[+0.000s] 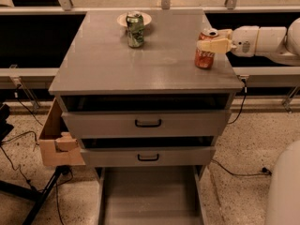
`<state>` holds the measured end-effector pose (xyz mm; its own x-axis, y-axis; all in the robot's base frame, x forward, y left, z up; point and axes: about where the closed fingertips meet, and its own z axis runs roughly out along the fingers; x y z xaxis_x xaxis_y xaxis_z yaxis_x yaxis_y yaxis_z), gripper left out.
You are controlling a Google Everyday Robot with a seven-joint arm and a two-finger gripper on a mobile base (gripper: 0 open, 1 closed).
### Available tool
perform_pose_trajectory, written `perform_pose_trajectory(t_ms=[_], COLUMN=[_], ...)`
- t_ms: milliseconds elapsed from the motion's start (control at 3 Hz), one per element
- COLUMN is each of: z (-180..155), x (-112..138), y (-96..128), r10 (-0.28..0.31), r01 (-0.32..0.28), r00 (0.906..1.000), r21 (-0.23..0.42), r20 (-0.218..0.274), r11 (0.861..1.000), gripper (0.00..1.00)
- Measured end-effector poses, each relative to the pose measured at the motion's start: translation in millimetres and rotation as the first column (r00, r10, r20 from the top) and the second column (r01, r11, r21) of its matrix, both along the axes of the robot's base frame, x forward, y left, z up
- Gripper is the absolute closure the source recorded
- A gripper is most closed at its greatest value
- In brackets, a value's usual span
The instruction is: Pick coke can from bottom drawer and place on counter
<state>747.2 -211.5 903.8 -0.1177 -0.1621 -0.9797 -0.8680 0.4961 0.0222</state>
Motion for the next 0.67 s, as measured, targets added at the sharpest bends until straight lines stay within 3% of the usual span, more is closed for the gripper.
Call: perform_pose_trajectory(t_ms=[333, 667], z=[0.2, -0.7], x=[0.0, 0.9], y=[0.0, 3.3], r10=[0.0, 0.005], r01=[0.0, -0.005], r00=[1.0, 1.0], r21=[0.0, 0.001], r20=[0.0, -0.001], r11=[1.0, 1.0], gripper=[0.15, 0.0])
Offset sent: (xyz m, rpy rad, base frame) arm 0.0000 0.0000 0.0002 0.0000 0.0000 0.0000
